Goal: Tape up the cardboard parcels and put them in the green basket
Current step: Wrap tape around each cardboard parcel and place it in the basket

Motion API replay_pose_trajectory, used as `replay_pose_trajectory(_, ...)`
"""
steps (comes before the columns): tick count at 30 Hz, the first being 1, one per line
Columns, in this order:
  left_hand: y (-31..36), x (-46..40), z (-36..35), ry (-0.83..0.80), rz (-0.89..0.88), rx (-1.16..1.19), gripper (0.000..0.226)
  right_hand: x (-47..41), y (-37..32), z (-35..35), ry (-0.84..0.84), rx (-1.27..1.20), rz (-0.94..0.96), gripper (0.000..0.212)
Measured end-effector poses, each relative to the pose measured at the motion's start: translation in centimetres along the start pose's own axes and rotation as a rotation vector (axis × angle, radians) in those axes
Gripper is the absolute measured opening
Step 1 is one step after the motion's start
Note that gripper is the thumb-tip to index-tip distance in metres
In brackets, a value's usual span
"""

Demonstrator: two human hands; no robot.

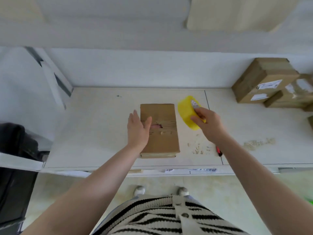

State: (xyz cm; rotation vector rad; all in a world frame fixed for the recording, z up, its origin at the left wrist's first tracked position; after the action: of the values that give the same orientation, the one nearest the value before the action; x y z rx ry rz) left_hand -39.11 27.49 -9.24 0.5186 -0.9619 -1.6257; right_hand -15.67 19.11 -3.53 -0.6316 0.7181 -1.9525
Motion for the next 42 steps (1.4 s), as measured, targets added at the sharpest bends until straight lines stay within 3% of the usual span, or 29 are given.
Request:
replay_pose_trajectory(2, 2.6, -0.2, 0.9, 0.016, -0.250, 0.109, 0.074, 0.9, -2.8, 0.6, -0.106, 0.013, 0.124, 0.006)
replay_pose_trajectory(4, 4.5, -0.3, 1.2, -0.084, -0.338, 0.278, 0.075, 1.8, -4.8, 0.0, -0.188, 0.061, 0.178, 0.012)
replay_pose_trajectory(7, 5.3, -0.1, 1.8, -0.130, -0.312, 0.423, 0.063, 2.8, -6.3, -1.7, -0.247, 0.024, 0.186, 0.005)
replay_pose_trajectory(11, 4.8, 0.6, 3.7, 0.033, -0.314, 0.384, 0.043, 3.3, -6.9, -3.0, -0.253, 0.025, 0.220, 0.017)
replay_pose_trajectory(14, 3.9, 0.5, 4.9, 0.107, -0.163, 0.540, 0.028, 3.4, -7.2, -3.2, -0.283, 0.092, 0.280, 0.021)
replay_pose_trajectory(17, 3.0, -0.1, 5.8, 0.075, -0.033, 0.619, 0.012, 3.6, -7.9, -3.1, -0.363, 0.109, 0.338, 0.028)
replay_pose_trajectory(20, 2.7, -0.4, 6.3, -0.015, 0.093, 0.745, 0.012, 3.4, -8.2, -2.7, -0.406, 0.107, 0.346, 0.040)
replay_pose_trajectory(23, 2.6, -0.2, 7.0, -0.059, 0.205, 0.925, 0.014, 2.3, -8.1, -2.3, -0.424, 0.169, 0.331, 0.032)
replay_pose_trajectory(27, 2.7, 0.0, 7.6, -0.156, 0.214, 1.020, 0.014, 0.1, -7.8, -0.8, -0.376, 0.197, 0.243, 0.009)
replay_pose_trajectory(30, 2.4, 0.1, 7.3, -0.213, 0.278, 1.096, 0.016, -0.7, -8.2, -0.5, -0.389, 0.262, 0.240, 0.021)
replay_pose_trajectory(34, 1.9, -0.1, 7.5, -0.243, 0.348, 1.167, 0.016, -1.1, -8.8, -0.7, -0.400, 0.271, 0.242, 0.021)
replay_pose_trajectory(42, 1.9, -0.7, 7.5, -0.204, 0.288, 1.057, 0.010, -1.3, -9.2, -0.9, -0.404, 0.273, 0.219, 0.023)
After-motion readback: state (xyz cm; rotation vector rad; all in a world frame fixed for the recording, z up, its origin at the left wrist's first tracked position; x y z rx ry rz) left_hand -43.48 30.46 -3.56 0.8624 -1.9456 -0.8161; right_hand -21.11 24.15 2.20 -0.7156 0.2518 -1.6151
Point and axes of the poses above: each hand's wrist, its own x-axis away from the middle knuckle, its own z-axis out of the back of the hand, y = z × x, the point moved 5 cm from there along -x, towards the middle knuckle, and after that the axes turned 9 degrees about -z, right-handed, at the moved point
